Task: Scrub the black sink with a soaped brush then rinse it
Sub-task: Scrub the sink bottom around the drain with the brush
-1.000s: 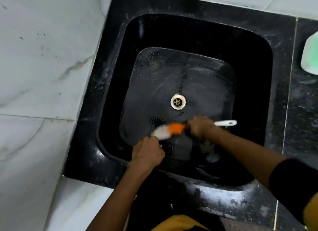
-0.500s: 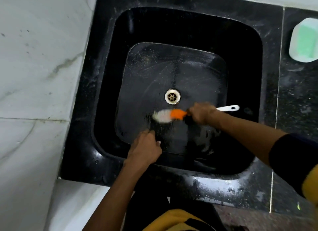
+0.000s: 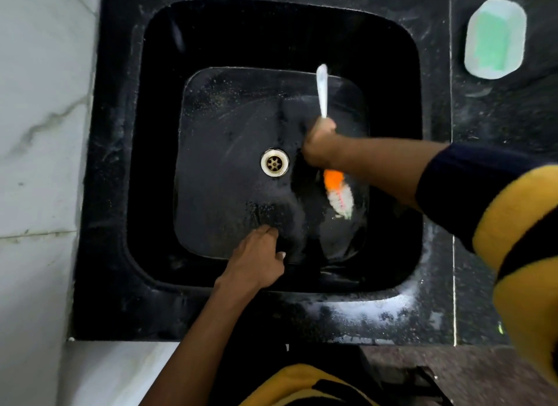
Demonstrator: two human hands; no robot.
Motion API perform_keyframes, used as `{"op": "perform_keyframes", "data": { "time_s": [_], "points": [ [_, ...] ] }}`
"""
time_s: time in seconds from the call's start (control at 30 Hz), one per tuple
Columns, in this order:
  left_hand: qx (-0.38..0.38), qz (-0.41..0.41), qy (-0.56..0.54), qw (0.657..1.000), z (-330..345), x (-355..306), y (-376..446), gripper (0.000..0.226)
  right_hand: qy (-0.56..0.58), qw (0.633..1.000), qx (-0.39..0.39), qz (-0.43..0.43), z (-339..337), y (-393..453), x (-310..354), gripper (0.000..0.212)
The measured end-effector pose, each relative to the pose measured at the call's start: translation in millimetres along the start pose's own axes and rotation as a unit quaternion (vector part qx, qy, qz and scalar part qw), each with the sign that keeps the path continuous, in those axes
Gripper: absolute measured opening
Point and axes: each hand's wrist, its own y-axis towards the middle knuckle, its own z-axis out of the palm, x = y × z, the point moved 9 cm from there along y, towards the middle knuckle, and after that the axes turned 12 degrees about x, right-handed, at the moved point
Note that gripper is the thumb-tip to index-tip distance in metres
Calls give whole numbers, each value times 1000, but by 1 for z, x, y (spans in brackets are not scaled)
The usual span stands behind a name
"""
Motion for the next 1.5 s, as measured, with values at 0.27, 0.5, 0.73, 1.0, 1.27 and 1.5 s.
{"op": "perform_keyframes", "data": {
  "time_s": [0.27,0.5,0.73,1.0,1.27,1.5],
  "points": [
    [0,1,-15,1000,-1,4,2,48,8,999,30,-16,66,57,-4,34],
    [7,-4,-25,1000,-2,5,0,47,-25,988,73,-134,67,22,48,27],
    [19,-10,-37,999,1,7,3,48,-74,996,-35,-34,36,16,-10,35],
    [16,-12,-38,999,1,10,5,62,35,996,-48,-72,29,8,8,31],
    [4,-1,-33,999,2,10,6,76,37,989,-126,-70,18,-4,5,29],
    [-42,1,-29,999,-8,10,4,78,655,745,-115,45,130,5,3,29]
  ]
}}
